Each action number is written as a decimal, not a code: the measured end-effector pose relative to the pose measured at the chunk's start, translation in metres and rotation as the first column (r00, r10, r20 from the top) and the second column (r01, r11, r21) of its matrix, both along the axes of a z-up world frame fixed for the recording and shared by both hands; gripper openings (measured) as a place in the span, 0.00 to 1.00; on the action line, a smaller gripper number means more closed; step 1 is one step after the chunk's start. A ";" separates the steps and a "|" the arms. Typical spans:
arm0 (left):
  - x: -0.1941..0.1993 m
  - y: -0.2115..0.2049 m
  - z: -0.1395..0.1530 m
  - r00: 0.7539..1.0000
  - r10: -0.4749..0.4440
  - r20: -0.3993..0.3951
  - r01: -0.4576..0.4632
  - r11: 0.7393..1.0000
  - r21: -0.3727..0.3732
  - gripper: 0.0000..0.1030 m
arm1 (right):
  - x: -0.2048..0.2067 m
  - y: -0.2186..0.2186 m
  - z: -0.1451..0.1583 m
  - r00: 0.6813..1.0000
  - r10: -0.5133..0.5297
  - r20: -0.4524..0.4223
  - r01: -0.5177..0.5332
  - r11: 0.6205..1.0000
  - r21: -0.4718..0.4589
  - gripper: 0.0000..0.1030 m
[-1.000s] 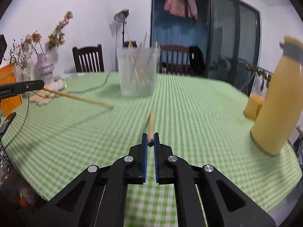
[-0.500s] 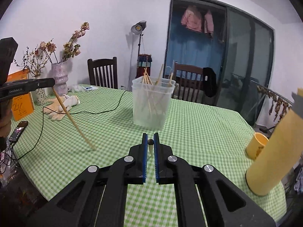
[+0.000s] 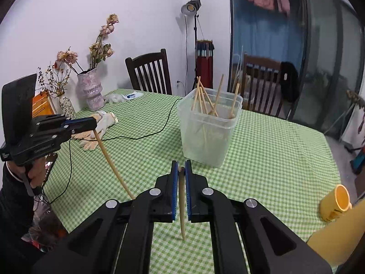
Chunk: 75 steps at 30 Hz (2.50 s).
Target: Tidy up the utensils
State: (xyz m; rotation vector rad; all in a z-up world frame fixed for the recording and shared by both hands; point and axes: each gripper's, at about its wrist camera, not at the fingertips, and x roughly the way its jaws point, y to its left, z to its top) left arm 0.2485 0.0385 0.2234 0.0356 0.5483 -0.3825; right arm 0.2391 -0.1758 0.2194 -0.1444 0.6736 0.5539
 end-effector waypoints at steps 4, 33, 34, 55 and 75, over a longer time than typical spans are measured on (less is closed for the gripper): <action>0.018 0.003 0.002 1.000 0.001 -0.024 -0.001 1.000 0.004 0.01 | 0.012 0.007 -0.001 1.000 0.018 -0.011 -0.019 1.000 -0.006 0.06; 0.315 -0.035 0.084 0.996 0.004 -0.085 -0.003 1.000 0.011 0.01 | 0.278 0.018 0.075 0.990 -0.134 0.036 0.130 0.988 0.080 0.06; 0.321 -0.036 0.072 0.995 0.007 -0.099 -0.005 1.000 0.018 0.01 | 0.285 0.021 0.065 0.991 -0.136 0.013 0.135 0.989 0.066 0.06; 0.236 0.003 0.040 0.979 0.185 -0.081 -0.183 0.983 0.034 0.67 | 0.231 -0.022 0.046 0.970 -0.241 -0.037 0.236 0.966 -0.104 0.58; 0.093 0.003 0.077 0.977 0.211 0.005 -0.211 0.977 -0.003 0.78 | 0.088 -0.067 0.079 0.947 -0.298 0.116 0.307 0.949 -0.065 0.74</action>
